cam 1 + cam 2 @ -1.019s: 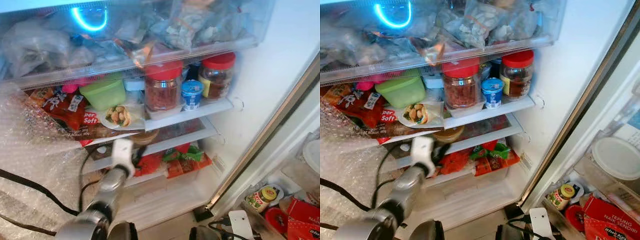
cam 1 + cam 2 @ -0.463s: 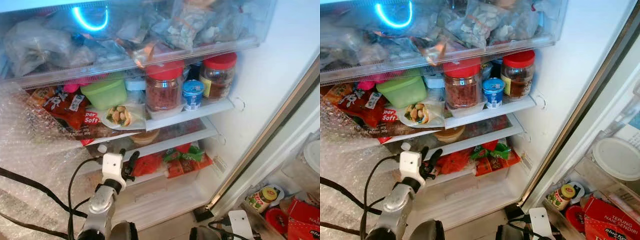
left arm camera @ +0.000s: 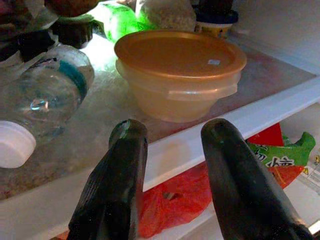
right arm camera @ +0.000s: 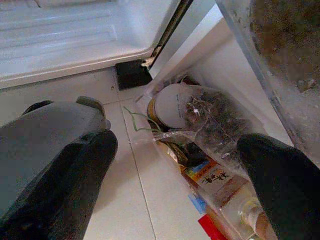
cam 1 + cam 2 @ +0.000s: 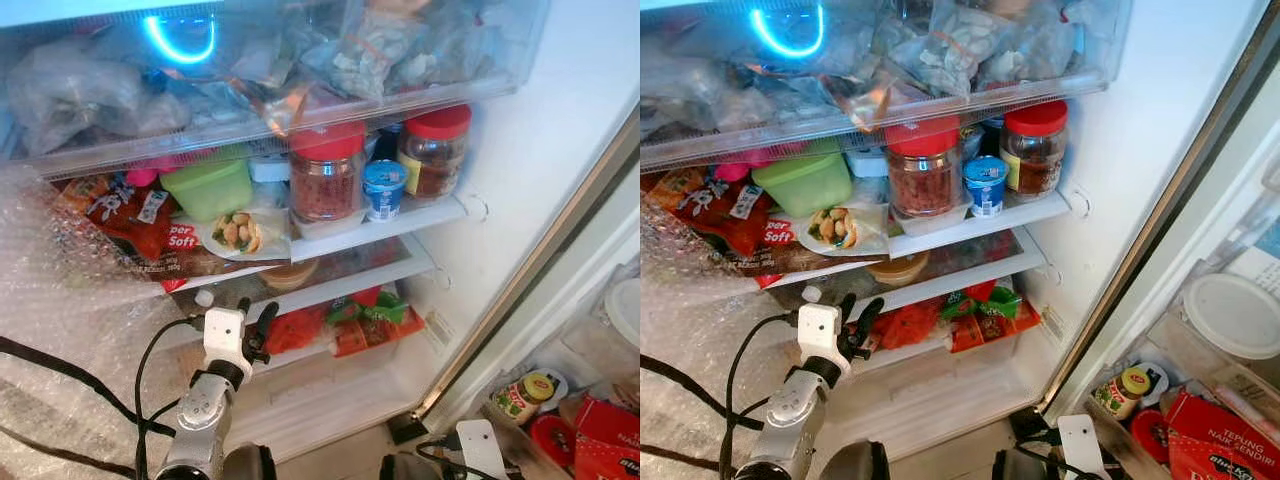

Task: Restocking fridge

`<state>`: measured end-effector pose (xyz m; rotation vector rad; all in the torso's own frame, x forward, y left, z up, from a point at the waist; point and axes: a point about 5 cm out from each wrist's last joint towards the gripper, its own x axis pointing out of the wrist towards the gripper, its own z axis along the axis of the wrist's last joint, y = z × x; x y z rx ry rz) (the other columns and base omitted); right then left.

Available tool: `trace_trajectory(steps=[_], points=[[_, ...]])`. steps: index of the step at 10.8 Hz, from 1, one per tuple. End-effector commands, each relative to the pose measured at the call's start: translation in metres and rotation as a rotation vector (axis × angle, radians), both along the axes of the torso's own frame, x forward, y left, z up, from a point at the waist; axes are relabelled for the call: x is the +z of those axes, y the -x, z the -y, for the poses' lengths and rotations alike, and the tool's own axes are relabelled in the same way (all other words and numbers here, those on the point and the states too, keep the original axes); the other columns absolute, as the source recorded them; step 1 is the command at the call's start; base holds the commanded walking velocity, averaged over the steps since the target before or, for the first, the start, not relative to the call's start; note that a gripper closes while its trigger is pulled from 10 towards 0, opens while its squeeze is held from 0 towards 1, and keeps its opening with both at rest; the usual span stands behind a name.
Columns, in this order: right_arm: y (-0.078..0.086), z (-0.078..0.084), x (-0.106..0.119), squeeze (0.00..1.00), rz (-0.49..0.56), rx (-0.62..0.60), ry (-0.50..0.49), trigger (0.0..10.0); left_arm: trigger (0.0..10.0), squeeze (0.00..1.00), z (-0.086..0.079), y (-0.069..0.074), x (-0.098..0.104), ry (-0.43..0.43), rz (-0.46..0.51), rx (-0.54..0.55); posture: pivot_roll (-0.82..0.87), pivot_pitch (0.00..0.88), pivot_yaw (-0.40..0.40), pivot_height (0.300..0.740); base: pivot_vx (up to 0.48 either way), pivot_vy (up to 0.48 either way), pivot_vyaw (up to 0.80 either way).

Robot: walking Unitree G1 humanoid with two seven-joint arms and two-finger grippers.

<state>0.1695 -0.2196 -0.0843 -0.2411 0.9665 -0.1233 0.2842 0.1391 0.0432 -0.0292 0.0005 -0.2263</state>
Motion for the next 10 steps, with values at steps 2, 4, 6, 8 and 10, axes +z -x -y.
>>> trace_trajectory(steps=[2,4,6,8,10], points=[[0.007,-0.0053,-0.0041,0.0,-0.022,0.013,-0.011,10.0,10.0,0.0,0.0006,0.0053,-0.0034,0.001,-0.024,-0.006,-0.06,0.005,0.023,0.651,-0.279,0.0,0.0],[0.0073,-0.0056,-0.0043,0.0,-0.023,0.015,-0.012,10.0,10.0,0.0,-0.0001,0.0062,-0.0032,-0.003,-0.028,-0.005,-0.06,0.005,0.023,0.651,-0.277,0.0,0.0],[0.0091,-0.006,-0.0051,0.0,-0.027,0.018,-0.014,10.0,10.0,0.0,-0.0017,0.0081,-0.0043,-0.005,-0.036,-0.004,-0.05,0.0,0.028,0.651,-0.276,0.0,0.0],[0.0098,-0.006,-0.0054,0.0,-0.03,0.024,-0.014,10.0,10.0,0.0,-0.0029,0.0083,-0.0045,-0.007,-0.041,-0.001,-0.05,0.0,0.027,0.651,-0.272,0.0,0.0],[0.0079,-0.0064,-0.0047,0.0,-0.025,0.025,-0.014,10.0,10.0,0.0,-0.0045,0.0083,-0.0051,-0.001,-0.048,0.012,-0.05,0.008,0.02,0.651,-0.264,0.0,0.0]])
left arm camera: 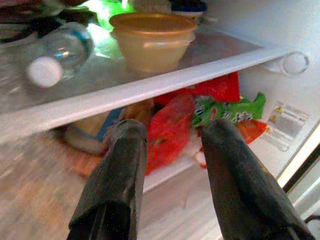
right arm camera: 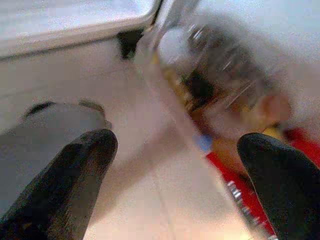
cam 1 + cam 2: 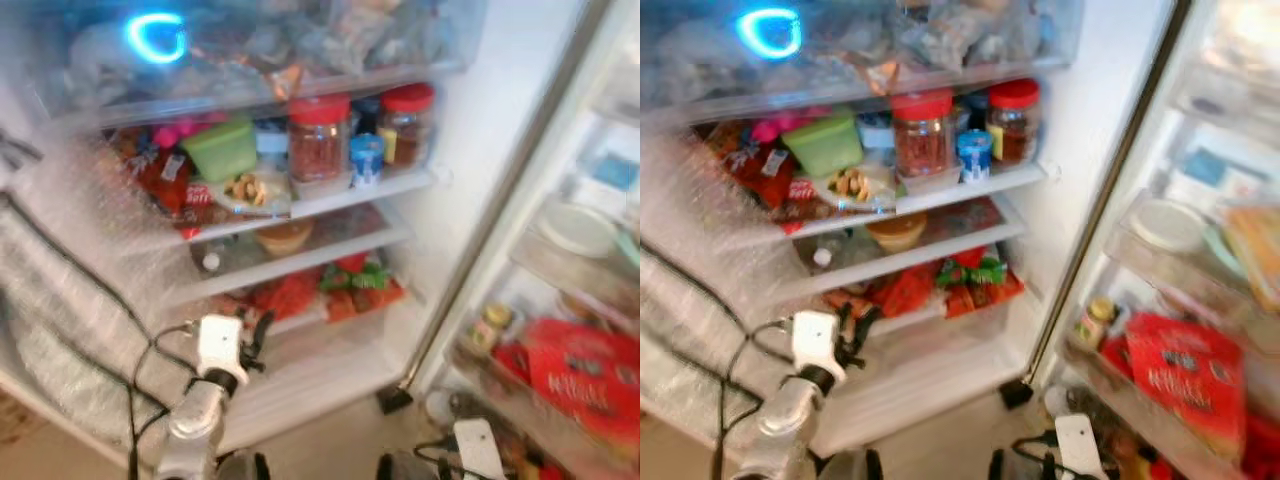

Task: Restocking fridge

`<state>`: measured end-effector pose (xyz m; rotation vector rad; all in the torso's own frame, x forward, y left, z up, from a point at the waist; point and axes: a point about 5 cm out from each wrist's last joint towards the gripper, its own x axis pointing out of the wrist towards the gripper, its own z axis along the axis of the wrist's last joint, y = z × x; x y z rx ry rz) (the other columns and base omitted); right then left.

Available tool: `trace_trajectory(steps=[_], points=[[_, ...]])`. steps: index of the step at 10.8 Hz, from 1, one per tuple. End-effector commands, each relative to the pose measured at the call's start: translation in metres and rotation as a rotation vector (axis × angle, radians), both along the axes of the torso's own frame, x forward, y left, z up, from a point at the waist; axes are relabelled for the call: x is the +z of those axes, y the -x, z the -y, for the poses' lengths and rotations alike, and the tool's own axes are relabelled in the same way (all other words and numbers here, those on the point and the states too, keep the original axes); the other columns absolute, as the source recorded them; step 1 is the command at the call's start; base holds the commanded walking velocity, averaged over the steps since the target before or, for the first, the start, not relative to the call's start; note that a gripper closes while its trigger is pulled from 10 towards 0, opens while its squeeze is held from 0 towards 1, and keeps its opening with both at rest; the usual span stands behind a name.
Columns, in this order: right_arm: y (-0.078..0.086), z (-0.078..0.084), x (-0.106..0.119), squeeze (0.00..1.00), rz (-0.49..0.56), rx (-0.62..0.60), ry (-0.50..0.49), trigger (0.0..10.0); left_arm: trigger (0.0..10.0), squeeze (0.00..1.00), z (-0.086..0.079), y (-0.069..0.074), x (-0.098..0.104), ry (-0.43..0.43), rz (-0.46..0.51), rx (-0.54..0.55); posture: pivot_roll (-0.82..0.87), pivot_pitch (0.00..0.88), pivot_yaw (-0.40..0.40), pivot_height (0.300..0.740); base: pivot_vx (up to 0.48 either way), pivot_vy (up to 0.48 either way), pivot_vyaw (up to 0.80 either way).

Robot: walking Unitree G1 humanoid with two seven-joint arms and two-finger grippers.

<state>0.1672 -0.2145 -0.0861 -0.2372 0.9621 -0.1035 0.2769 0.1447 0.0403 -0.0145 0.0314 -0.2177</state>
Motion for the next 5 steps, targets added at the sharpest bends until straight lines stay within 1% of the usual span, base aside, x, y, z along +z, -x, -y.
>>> trace_trajectory(steps=[1,5], points=[[0.005,-0.002,-0.003,0.0,-0.027,0.012,-0.002,10.0,10.0,0.0,0.0,0.002,-0.004,0.018,-0.029,0.011,-0.05,0.018,0.016,0.651,-0.262,0.0,0.0],[0.003,-0.002,-0.002,0.0,-0.028,0.019,-0.003,10.0,10.0,0.0,-0.007,0.013,-0.015,0.011,-0.072,0.038,-0.05,0.029,0.013,0.651,-0.258,0.0,0.0]])
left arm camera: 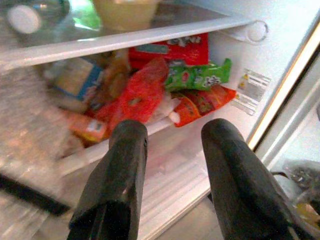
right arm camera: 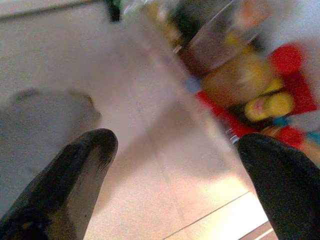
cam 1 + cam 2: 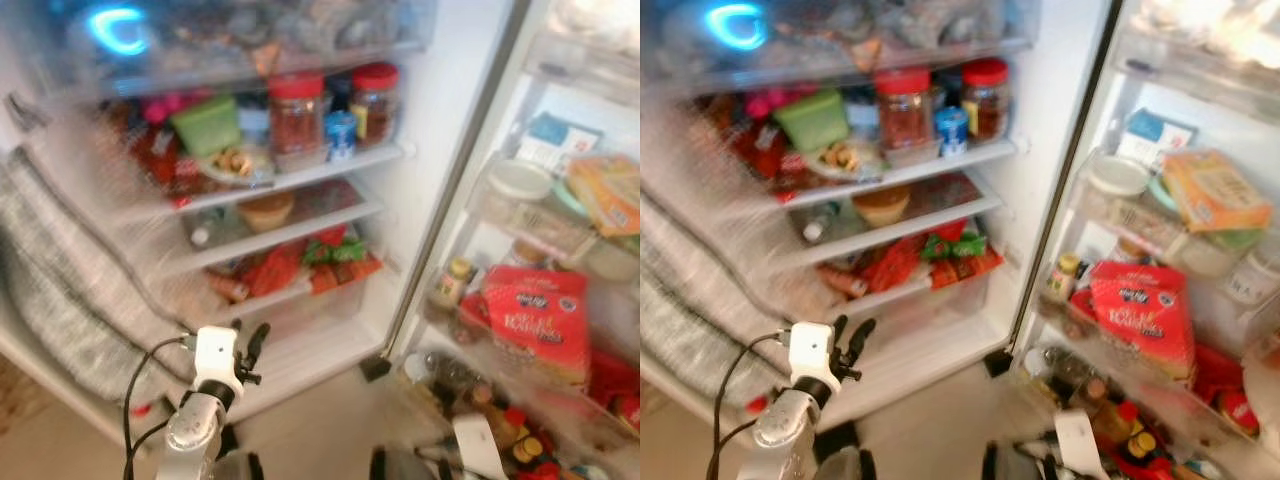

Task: Restocking fridge

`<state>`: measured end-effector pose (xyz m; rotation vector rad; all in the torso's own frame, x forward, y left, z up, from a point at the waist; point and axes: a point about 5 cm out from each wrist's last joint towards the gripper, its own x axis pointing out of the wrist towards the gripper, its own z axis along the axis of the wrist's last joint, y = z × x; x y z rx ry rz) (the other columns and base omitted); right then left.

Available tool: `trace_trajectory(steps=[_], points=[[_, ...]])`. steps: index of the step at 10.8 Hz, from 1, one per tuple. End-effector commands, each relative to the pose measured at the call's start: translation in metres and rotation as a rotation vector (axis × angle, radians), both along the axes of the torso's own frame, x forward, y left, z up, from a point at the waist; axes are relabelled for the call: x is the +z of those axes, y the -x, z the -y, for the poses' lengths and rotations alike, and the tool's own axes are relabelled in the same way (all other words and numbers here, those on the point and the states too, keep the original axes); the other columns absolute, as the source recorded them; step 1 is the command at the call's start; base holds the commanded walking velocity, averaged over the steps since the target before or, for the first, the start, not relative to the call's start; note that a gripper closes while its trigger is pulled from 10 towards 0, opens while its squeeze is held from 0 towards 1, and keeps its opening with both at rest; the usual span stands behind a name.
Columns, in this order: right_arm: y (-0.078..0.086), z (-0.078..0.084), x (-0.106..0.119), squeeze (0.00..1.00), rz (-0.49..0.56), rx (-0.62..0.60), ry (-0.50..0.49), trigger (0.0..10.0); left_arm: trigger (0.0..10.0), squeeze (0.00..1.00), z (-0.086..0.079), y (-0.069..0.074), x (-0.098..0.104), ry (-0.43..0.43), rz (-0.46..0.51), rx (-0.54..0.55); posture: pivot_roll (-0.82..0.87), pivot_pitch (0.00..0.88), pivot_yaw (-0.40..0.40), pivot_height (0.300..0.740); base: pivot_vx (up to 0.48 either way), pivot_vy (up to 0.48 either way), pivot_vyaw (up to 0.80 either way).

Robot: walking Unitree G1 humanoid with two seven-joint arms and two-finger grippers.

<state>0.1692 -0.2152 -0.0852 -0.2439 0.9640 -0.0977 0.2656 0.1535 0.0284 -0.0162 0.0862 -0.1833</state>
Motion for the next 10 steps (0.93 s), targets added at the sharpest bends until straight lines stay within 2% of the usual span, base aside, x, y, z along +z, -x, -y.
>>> trace_trajectory(steps=[1,3,5,7,9,10], points=[[0.004,-0.003,-0.003,0.0,-0.025,0.015,-0.007,10.0,10.0,0.0,-0.005,0.005,-0.007,0.018,-0.041,0.031,-0.05,0.034,0.013,0.651,-0.251,0.0,0.0],[0.003,-0.004,-0.002,0.0,-0.025,0.023,-0.008,10.0,10.0,0.0,-0.017,0.012,-0.021,-0.002,-0.114,0.076,-0.04,0.039,0.013,0.651,-0.126,0.0,0.0],[0.003,-0.005,-0.002,0.0,-0.027,0.02,-0.016,10.0,10.0,0.0,-0.04,0.02,-0.045,0.002,-0.29,0.186,-0.04,0.042,0.01,0.651,0.0,0.0,0.0],[0.003,-0.009,-0.003,0.0,-0.033,0.042,-0.024,10.0,10.0,0.0,-0.053,0.042,-0.075,-0.087,-0.532,0.188,-0.04,0.045,0.008,0.651,0.0,0.0,0.0],[0.003,-0.01,-0.004,0.0,-0.037,0.05,-0.028,10.0,10.0,0.0,-0.058,0.063,-0.093,-0.093,-0.682,0.237,-0.04,0.043,0.006,0.651,0.0,0.0,0.0],[0.004,-0.01,-0.004,0.0,-0.039,0.05,-0.028,10.0,10.0,0.0,-0.057,0.069,-0.097,-0.088,-0.709,0.256,-0.04,0.041,0.008,0.651,0.0,0.247,0.0]])
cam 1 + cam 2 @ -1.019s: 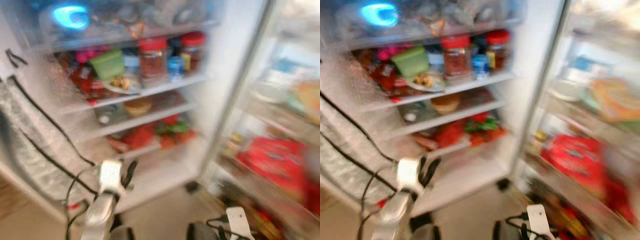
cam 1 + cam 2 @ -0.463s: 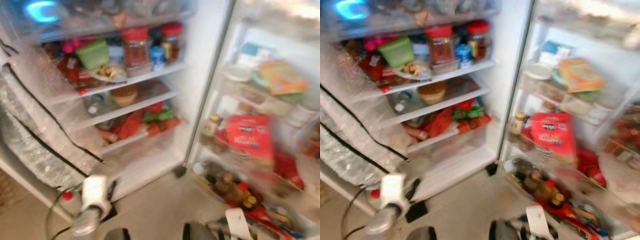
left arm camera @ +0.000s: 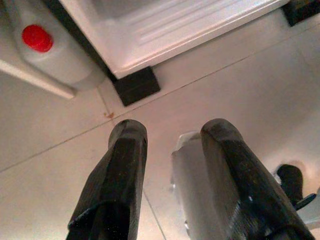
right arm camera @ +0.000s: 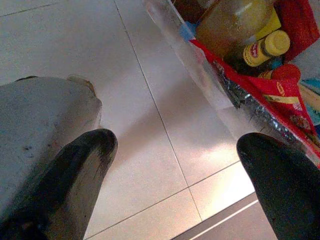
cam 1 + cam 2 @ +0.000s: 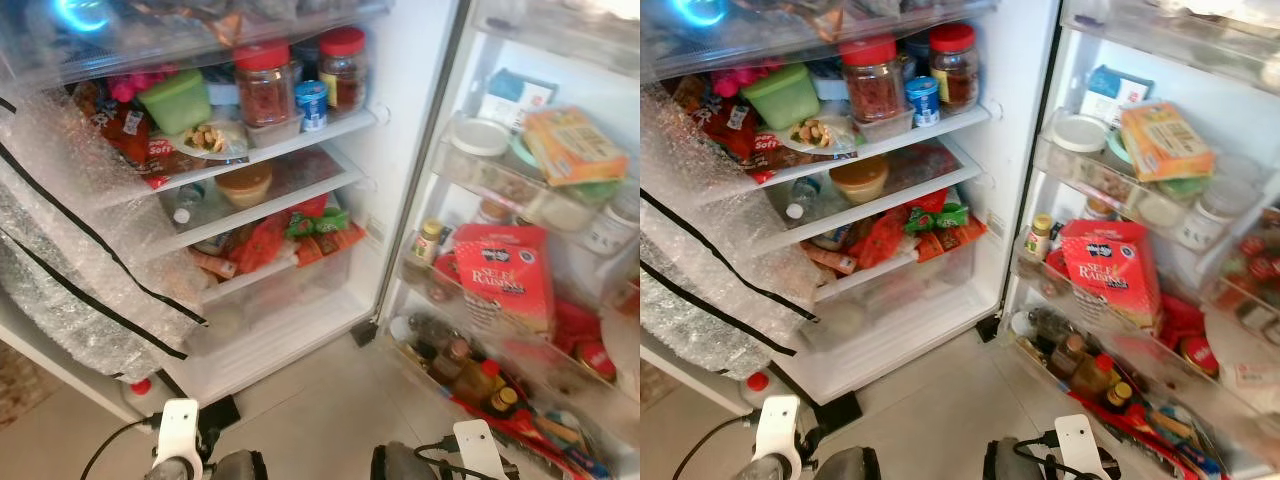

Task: Restocking fridge

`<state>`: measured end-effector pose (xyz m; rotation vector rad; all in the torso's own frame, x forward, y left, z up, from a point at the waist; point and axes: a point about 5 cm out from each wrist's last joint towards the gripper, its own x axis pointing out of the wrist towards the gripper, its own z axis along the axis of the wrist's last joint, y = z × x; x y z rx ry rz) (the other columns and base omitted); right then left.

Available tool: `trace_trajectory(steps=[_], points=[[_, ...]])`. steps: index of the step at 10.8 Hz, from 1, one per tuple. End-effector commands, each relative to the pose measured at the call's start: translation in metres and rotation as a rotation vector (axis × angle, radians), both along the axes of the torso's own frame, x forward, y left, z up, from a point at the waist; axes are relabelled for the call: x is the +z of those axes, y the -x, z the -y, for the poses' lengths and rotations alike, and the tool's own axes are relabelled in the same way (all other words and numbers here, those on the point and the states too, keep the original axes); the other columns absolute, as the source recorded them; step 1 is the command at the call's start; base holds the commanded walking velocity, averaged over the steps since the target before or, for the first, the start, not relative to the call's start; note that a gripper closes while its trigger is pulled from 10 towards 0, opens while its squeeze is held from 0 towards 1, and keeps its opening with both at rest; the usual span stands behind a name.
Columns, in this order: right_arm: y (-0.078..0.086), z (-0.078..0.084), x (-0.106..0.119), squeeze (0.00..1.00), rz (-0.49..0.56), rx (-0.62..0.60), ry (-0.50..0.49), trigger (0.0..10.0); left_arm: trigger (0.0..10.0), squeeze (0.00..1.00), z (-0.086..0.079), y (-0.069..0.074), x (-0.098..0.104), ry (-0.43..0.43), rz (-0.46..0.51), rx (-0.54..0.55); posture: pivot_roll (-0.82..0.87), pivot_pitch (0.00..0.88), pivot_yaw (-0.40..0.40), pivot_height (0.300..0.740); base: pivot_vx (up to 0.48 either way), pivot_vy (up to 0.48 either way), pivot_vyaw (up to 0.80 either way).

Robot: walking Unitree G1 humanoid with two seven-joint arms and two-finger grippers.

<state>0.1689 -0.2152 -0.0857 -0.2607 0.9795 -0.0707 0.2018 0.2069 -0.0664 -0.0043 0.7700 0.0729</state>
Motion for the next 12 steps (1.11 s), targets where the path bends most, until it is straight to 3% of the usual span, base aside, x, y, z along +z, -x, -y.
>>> trace_trajectory(steps=[1,8,12], points=[[0.005,-0.01,-0.004,0.0,-0.024,0.022,-0.032,10.0,10.0,0.0,-0.002,0.01,-0.006,-0.007,-0.043,0.021,-0.04,0.035,0.011,0.651,0.0,0.48,0.0],[0.01,-0.01,-0.006,0.0,-0.028,-0.029,-0.076,10.0,10.0,0.0,0.004,0.019,-0.013,0.0,-0.083,0.023,-0.03,0.0,0.032,0.651,0.0,0.48,0.0],[0.007,-0.017,-0.006,0.0,-0.015,-0.019,-0.113,10.0,10.0,0.0,0.008,0.019,-0.013,0.009,-0.08,0.006,-0.03,0.004,0.033,0.716,0.0,0.0,0.0]])
